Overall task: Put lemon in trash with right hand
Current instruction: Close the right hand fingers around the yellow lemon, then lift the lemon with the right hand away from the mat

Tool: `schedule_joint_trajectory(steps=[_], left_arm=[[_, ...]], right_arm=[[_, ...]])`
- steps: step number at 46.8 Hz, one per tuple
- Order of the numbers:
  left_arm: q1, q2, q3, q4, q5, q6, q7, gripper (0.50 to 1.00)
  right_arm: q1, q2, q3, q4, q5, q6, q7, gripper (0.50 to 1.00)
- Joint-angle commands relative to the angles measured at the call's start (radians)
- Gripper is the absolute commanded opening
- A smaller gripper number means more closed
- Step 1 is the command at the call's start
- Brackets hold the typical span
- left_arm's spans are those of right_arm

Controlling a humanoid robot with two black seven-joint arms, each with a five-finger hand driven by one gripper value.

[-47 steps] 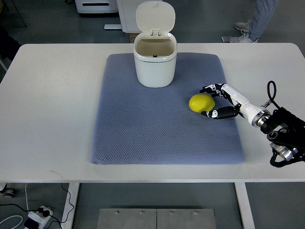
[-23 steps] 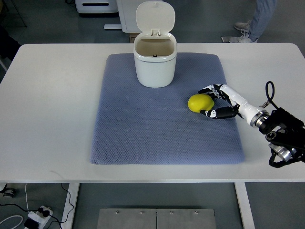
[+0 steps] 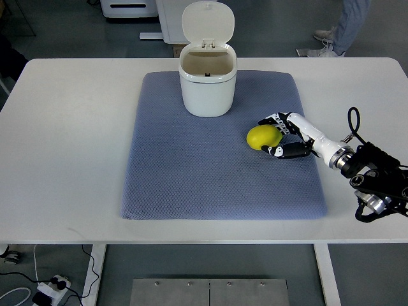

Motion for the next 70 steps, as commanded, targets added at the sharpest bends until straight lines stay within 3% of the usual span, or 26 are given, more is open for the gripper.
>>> schedule_joint_trajectory(steps=[1, 17, 34, 52, 70], left_arm=[[0.001, 0.0, 0.0, 0.0, 0.0, 0.0, 0.0, 1.0], [-0.001, 0.0, 0.0, 0.0, 0.0, 0.0, 0.001, 1.0], [0.001, 0.0, 0.0, 0.0, 0.0, 0.0, 0.0, 1.0], [0.001, 0.0, 0.0, 0.0, 0.0, 0.0, 0.0, 1.0], [0.001, 0.0, 0.0, 0.0, 0.0, 0.0, 0.0, 1.0]], right_arm=[[0.007, 0.0, -0.013, 0.0, 0.013, 0.001, 0.004, 0.5], [0.035, -0.022, -0.024, 0.004, 0.054, 0.004, 0.004, 0.5], [0.096, -0.14, -0.02, 0.037, 0.133, 0.021, 0.013, 0.5], [0.218, -0.268, -0.015, 0.069, 0.243, 0.108, 0.01, 0.5], [0.299, -0.21, -0.02, 0.077, 0.337, 0.111, -0.016, 0.5]])
